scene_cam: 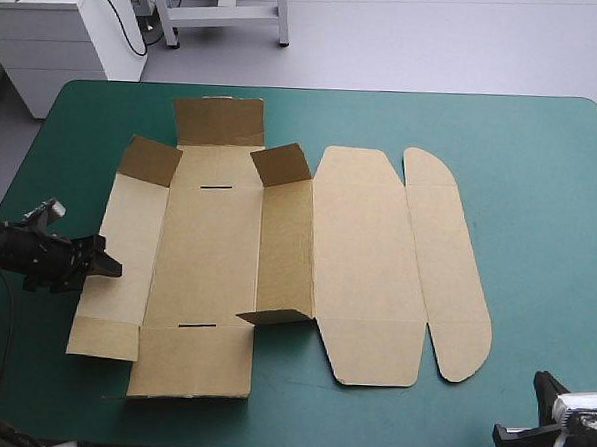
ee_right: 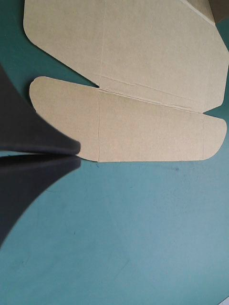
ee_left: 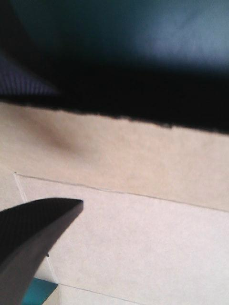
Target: Fold the box
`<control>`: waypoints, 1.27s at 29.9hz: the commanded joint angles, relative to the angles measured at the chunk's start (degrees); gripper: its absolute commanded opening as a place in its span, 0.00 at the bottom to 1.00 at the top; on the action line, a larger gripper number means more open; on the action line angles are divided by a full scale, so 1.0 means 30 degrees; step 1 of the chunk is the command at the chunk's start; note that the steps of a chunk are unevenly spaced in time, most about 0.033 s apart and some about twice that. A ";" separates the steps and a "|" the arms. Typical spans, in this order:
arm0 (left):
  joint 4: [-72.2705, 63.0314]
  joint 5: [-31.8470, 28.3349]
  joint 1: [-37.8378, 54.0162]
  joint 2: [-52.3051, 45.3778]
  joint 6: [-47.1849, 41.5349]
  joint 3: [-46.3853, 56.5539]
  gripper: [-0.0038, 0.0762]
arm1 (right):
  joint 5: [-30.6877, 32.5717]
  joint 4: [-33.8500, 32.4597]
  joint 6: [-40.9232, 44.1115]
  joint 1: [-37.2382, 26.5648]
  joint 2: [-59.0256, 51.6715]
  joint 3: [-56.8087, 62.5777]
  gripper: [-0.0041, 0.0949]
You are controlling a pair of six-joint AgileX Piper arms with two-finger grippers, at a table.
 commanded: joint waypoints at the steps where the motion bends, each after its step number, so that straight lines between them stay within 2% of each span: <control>1: -0.0892 0.0687 -0.1131 -0.0396 0.0033 -0.0353 0.55 | -0.1288 -0.0089 -0.0045 0.0038 -0.0227 -0.0570 0.02; 3: -0.0892 0.0555 -0.1650 -0.0304 0.0033 -0.0353 0.54 | -0.1288 -0.0089 -0.0045 0.0038 -0.0227 -0.0570 0.02; 6: -0.0854 0.0291 -0.2065 -0.0183 0.0069 -0.0353 0.48 | -0.1288 -0.0089 -0.0045 0.0038 -0.0227 -0.0570 0.02; 9: -0.0812 0.0245 -0.2146 0.0049 0.0069 -0.0353 0.34 | -0.1288 -0.0089 -0.0045 0.0038 -0.0227 -0.0570 0.02; 13: -0.0812 -0.0034 -0.2179 0.0150 0.0069 -0.0393 0.07 | -0.1288 -0.0089 -0.0045 0.0038 -0.0227 -0.0570 0.02; 14: -0.0853 -0.0220 -0.2179 0.0150 0.0113 -0.0487 0.04 | -0.1288 -0.0089 -0.0045 0.0038 -0.0227 -0.0570 0.02; 22: -0.0569 -0.0141 -0.2565 0.0150 0.0473 -0.2725 0.04 | -0.1288 -0.0089 -0.0045 0.0038 -0.0227 -0.0570 0.02; 29: 0.1896 -0.0419 -0.5208 0.0150 0.3093 -0.5953 0.04 | -0.1288 -0.0089 -0.0020 0.0038 -0.0227 -0.0570 0.02; 35: 0.4489 -0.2666 -0.8342 0.0150 0.4669 -0.8175 0.04 | -0.1288 -0.0089 -0.0020 0.0038 -0.0227 -0.0570 0.02; 38: 0.5833 -0.4759 -1.0338 0.0150 0.4986 -0.9230 0.04 | -0.1288 -0.0089 -0.0020 0.0038 -0.0227 -0.0570 0.02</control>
